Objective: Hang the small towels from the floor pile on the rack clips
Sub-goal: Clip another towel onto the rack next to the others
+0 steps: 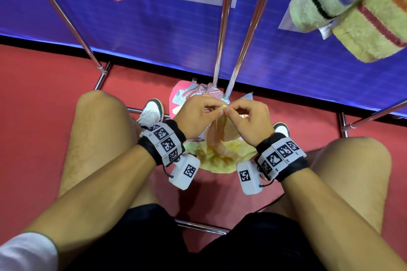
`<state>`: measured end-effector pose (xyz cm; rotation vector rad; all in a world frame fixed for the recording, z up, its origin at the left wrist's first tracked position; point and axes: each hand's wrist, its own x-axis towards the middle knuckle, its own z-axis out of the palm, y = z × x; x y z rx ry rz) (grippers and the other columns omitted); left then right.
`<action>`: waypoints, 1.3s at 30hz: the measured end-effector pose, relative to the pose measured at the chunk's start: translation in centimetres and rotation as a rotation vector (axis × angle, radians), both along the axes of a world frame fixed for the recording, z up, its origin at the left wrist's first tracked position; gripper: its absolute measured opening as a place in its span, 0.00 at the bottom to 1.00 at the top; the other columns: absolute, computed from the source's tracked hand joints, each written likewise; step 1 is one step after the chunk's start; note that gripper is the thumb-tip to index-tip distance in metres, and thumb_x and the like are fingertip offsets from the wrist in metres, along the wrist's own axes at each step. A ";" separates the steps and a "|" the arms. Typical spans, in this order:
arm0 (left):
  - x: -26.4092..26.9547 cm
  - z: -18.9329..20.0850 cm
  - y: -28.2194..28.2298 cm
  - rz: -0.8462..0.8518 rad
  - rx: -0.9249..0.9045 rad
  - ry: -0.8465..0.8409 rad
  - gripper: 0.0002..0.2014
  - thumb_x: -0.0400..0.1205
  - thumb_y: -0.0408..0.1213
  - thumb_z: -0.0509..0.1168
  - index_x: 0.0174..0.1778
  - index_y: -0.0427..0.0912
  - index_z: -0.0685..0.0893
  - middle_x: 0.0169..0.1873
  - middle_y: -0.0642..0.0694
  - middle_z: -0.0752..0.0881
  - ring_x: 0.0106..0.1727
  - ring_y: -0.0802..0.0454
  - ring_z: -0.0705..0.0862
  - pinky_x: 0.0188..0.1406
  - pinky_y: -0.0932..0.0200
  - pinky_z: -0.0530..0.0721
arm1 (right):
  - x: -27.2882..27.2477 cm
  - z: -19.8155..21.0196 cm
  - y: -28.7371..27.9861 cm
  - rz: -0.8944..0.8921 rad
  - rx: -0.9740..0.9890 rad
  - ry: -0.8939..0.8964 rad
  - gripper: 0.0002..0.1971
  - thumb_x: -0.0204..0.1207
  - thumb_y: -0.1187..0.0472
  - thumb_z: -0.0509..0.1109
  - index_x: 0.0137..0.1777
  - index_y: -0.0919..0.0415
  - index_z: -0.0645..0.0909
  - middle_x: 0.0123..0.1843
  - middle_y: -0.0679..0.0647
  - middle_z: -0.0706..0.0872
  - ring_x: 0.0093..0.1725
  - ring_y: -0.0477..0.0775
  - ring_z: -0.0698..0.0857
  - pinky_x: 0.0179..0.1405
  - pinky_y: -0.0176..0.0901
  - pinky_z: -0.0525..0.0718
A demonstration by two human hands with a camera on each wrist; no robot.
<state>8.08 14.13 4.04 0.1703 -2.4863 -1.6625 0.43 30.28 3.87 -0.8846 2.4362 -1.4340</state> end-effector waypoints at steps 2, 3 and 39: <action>0.1 0.1 0.0 -0.003 0.005 0.008 0.09 0.79 0.36 0.70 0.52 0.47 0.91 0.42 0.42 0.88 0.44 0.55 0.85 0.50 0.51 0.86 | 0.1 0.1 0.0 -0.005 -0.003 -0.005 0.07 0.77 0.62 0.75 0.38 0.60 0.89 0.36 0.51 0.89 0.37 0.48 0.86 0.41 0.42 0.83; 0.1 0.1 0.0 -0.005 0.000 0.007 0.08 0.80 0.35 0.71 0.53 0.47 0.92 0.42 0.42 0.88 0.44 0.52 0.85 0.50 0.50 0.86 | 0.1 0.1 0.0 -0.006 -0.005 -0.007 0.07 0.76 0.62 0.75 0.37 0.60 0.89 0.36 0.51 0.89 0.37 0.48 0.86 0.41 0.43 0.83; -0.3 2.6 -2.8 0.384 0.302 0.125 0.08 0.82 0.33 0.66 0.43 0.46 0.90 0.35 0.33 0.86 0.38 0.42 0.82 0.46 0.27 0.83 | -1.9 0.4 1.7 -0.173 -0.055 -0.192 0.15 0.59 0.70 0.61 0.41 0.48 0.76 0.42 0.60 0.88 0.40 0.63 0.86 0.43 0.63 0.88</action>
